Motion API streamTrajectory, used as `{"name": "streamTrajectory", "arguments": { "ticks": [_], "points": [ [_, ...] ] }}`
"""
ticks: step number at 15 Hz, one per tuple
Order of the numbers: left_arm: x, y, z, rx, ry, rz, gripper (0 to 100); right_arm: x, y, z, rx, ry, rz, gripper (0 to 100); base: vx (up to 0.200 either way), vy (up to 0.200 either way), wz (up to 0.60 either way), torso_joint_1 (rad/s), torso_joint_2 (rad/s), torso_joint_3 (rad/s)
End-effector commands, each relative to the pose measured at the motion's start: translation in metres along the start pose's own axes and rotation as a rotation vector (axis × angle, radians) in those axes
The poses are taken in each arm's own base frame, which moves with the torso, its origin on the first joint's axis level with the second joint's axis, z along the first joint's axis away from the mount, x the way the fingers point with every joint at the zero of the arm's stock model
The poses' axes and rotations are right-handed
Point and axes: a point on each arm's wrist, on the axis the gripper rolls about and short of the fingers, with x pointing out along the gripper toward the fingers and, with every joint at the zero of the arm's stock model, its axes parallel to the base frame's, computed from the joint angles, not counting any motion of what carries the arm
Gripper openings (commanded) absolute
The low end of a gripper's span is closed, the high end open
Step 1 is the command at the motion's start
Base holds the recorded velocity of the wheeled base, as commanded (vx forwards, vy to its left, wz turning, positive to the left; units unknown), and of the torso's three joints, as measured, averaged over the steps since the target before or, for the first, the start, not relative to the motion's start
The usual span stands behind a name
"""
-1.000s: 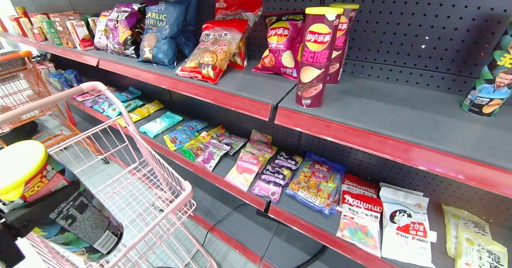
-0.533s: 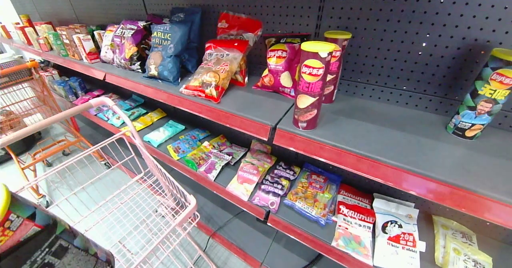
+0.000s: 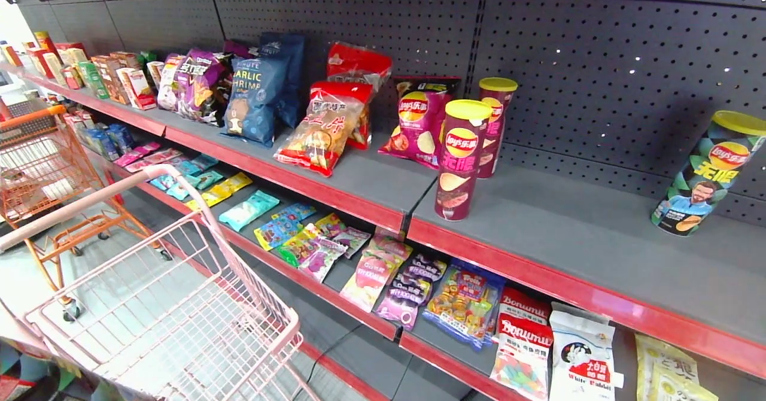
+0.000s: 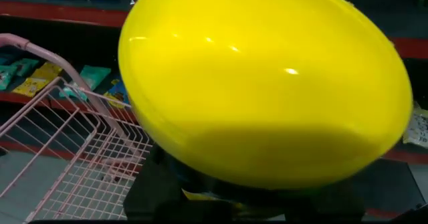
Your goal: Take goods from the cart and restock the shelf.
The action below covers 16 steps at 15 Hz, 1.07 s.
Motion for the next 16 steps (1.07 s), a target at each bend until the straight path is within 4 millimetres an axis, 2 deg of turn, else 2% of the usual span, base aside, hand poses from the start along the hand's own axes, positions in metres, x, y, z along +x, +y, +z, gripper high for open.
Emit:
{"name": "streamTrajectory", "arguments": {
  "ticks": [1, 6, 10, 16],
  "points": [
    [-0.001, 0.000, 0.000, 0.001, -0.003, 0.000, 0, 0.000, 0.000, 0.000, 0.000, 0.001, 0.000, 100, 0.000, 0.000, 0.00, 0.168, -0.37, -0.217],
    [-0.002, -0.001, 0.000, 0.006, -0.013, 0.001, 0, 0.000, 0.000, 0.000, 0.001, 0.001, 0.000, 100, 0.000, 0.000, 0.00, 0.146, -0.33, -0.188],
    [-0.006, -0.003, -0.004, 0.005, -0.010, 0.008, 0, 0.000, 0.000, 0.000, 0.004, 0.001, 0.000, 100, 0.000, 0.000, 0.00, 0.009, -0.02, -0.012],
    [-0.020, -0.011, -0.014, 0.009, -0.018, 0.009, 0, 0.000, 0.000, 0.000, 0.003, 0.001, 0.000, 100, 0.000, 0.000, -0.60, 0.009, 0.00, -0.001]
  ]
}}
